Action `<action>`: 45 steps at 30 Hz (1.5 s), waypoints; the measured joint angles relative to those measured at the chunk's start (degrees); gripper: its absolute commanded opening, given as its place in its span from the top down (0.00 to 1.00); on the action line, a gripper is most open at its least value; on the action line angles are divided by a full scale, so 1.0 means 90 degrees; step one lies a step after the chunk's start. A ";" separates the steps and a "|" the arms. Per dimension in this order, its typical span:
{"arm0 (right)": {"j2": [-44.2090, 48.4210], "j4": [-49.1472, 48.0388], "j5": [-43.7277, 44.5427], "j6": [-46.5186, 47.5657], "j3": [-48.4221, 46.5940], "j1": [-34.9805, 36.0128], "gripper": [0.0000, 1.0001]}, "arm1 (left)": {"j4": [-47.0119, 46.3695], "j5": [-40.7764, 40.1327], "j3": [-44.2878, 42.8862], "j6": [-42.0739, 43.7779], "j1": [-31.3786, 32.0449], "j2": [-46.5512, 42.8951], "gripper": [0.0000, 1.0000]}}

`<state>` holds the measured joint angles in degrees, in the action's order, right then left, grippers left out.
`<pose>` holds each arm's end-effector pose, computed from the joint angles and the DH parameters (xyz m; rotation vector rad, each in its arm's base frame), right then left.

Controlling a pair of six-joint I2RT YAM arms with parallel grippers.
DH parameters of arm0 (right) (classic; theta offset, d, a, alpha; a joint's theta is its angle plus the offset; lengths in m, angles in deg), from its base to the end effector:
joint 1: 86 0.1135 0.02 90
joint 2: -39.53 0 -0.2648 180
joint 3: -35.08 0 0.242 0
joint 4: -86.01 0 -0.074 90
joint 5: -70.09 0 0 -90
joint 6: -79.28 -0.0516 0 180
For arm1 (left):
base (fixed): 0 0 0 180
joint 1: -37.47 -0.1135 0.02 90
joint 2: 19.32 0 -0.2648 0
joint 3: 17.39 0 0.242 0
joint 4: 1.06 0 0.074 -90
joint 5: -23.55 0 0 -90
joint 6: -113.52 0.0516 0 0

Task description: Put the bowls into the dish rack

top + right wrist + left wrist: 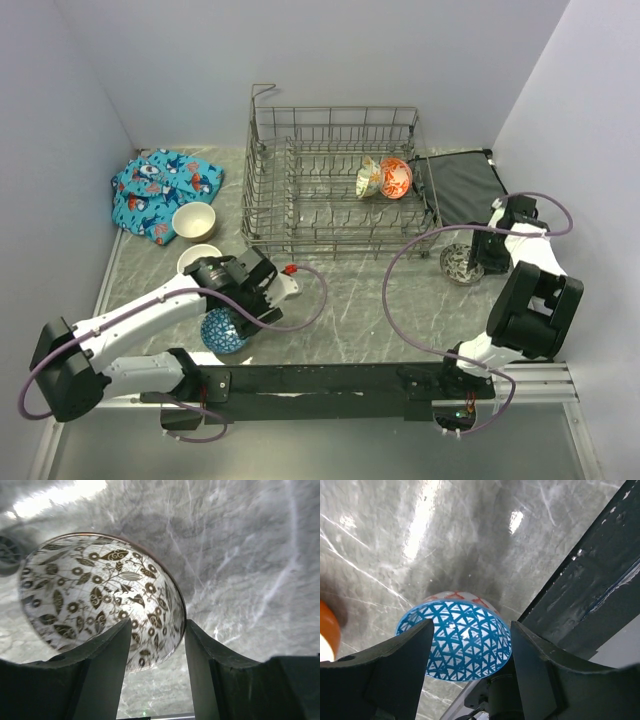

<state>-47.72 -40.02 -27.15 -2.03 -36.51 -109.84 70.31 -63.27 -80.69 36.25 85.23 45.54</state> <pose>0.2623 -0.1088 0.1953 0.3334 2.7454 0.0288 0.1231 -0.1398 0.2266 1.4544 2.4707 -0.2054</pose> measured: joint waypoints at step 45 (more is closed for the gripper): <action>0.0070 0.0746 -0.0206 0.0056 -0.1260 -0.0287 0.54 | 0.0204 -0.0131 -0.0464 0.2181 -0.0838 -0.1610 0.41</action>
<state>-47.08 -33.31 -29.01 -1.53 -47.85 -112.41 72.14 -64.45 -84.87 55.88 77.69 31.05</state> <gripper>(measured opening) 0.466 0.615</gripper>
